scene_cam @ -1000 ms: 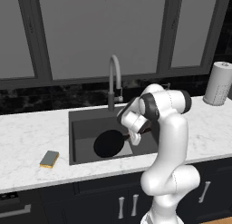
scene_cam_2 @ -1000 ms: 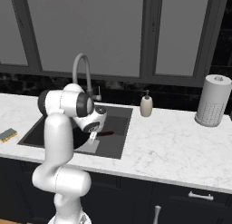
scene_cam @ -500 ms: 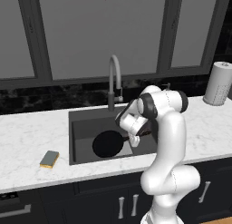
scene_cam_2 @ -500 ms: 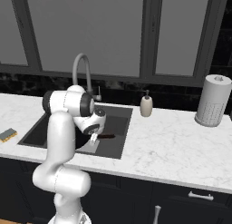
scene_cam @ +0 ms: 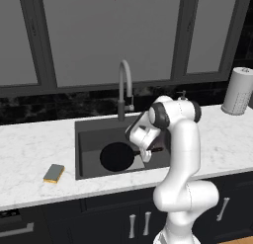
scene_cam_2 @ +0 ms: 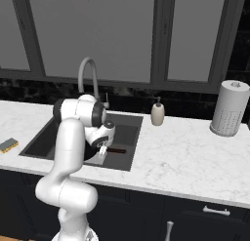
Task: Pick the pan and sponge and place them into the sink. Then turn on the water.
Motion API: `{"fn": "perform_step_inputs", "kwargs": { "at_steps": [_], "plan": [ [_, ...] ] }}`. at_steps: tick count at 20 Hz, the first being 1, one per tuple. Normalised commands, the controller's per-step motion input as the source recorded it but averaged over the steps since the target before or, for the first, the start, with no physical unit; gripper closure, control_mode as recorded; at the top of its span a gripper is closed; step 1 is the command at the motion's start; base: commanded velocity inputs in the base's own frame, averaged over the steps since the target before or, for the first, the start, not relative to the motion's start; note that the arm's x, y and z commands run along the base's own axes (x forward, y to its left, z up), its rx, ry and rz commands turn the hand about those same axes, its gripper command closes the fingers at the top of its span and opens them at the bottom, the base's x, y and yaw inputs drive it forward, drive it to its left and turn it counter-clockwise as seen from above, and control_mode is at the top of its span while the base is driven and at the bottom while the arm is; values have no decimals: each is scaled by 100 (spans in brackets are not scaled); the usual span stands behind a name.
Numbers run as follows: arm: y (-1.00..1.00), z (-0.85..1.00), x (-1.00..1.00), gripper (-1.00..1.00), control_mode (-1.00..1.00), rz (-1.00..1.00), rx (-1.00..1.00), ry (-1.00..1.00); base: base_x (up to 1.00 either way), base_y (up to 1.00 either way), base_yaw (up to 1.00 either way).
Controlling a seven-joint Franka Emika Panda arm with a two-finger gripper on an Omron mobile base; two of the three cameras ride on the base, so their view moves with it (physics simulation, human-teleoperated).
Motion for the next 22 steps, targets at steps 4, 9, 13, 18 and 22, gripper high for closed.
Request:
{"fn": "perform_step_inputs", "kwargs": {
  "at_steps": [4, 9, 13, 18, 22],
  "plan": [
    [0, -26, 21, 100, -100, 0, -2, -2, 0, 0, 0],
    [1, -17, 21, -100, -100, 0, -3, 0, 0, 0, 0],
    [4, -2, 19, -100, -100, 0, -4, -1, 0, 0, 0],
    [0, 33, 3, -100, -100, 2, -2, -5, 0, 0, 0],
    [0, 63, 0, -100, -100, 6, -2, -8, 0, 0, 0]
  ]
}}
